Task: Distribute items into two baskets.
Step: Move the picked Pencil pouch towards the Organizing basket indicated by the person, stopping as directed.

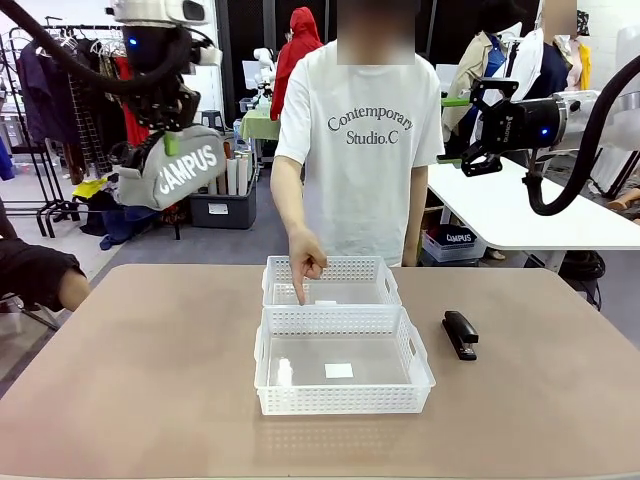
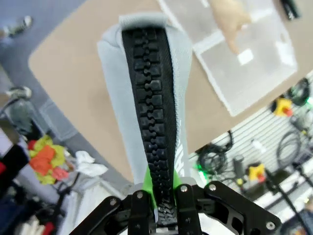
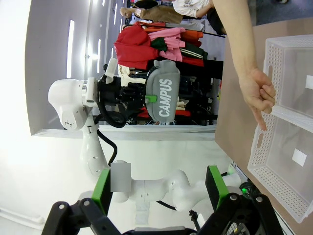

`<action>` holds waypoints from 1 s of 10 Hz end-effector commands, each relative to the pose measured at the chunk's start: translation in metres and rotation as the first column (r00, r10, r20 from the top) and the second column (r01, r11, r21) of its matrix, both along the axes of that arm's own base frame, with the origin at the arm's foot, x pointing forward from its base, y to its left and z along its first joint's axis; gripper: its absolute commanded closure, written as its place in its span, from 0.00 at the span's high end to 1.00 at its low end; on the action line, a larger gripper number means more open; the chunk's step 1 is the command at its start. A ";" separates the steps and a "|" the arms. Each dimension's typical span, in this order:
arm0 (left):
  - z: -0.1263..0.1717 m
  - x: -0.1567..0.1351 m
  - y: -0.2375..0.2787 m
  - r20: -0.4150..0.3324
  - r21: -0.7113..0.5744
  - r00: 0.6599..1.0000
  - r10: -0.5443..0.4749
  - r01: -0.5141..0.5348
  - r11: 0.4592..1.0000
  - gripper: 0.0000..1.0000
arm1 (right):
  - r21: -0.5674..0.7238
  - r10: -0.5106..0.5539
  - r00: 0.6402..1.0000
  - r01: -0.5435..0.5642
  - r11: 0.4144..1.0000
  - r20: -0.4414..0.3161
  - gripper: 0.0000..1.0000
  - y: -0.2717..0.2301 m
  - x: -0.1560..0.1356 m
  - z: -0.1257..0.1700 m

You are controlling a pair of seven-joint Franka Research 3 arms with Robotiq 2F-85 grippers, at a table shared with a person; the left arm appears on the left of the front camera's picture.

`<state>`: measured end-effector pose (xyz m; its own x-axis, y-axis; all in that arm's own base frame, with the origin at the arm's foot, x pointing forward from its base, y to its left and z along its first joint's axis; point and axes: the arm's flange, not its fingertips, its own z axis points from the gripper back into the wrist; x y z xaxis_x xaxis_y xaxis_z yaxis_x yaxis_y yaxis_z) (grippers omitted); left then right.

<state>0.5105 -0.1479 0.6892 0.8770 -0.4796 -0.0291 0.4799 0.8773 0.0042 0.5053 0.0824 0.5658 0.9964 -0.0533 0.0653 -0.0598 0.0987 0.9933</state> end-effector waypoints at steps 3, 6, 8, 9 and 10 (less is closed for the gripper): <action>-0.001 0.005 -0.039 0.051 0.102 0.932 -0.359 0.353 0.930 0.00 | 0.002 0.000 1.000 0.000 1.000 0.002 1.00 0.000 0.000 0.002; -0.002 0.010 -0.072 0.058 0.098 0.820 -0.570 0.563 0.821 0.00 | 0.002 0.000 1.000 0.000 1.000 0.002 1.00 0.000 0.000 0.002; -0.003 0.011 -0.093 0.053 0.077 0.719 -0.693 0.689 0.721 0.00 | 0.002 0.000 1.000 0.000 1.000 0.002 1.00 0.000 0.000 0.002; -0.005 0.011 -0.100 0.046 0.054 0.685 -0.727 0.725 0.687 0.00 | 0.002 0.000 1.000 0.000 1.000 0.002 1.00 0.000 0.000 0.002; -0.010 0.013 -0.111 0.045 0.044 0.655 -0.754 0.753 0.657 0.00 | 0.002 0.000 1.000 0.000 1.000 0.002 1.00 0.000 0.000 0.002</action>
<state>0.5168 -0.2560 0.6714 0.2624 -0.9647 -0.0213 0.9616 0.2595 0.0893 0.5053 0.0823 0.5658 0.9964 -0.0535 0.0653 -0.0598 0.0988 0.9933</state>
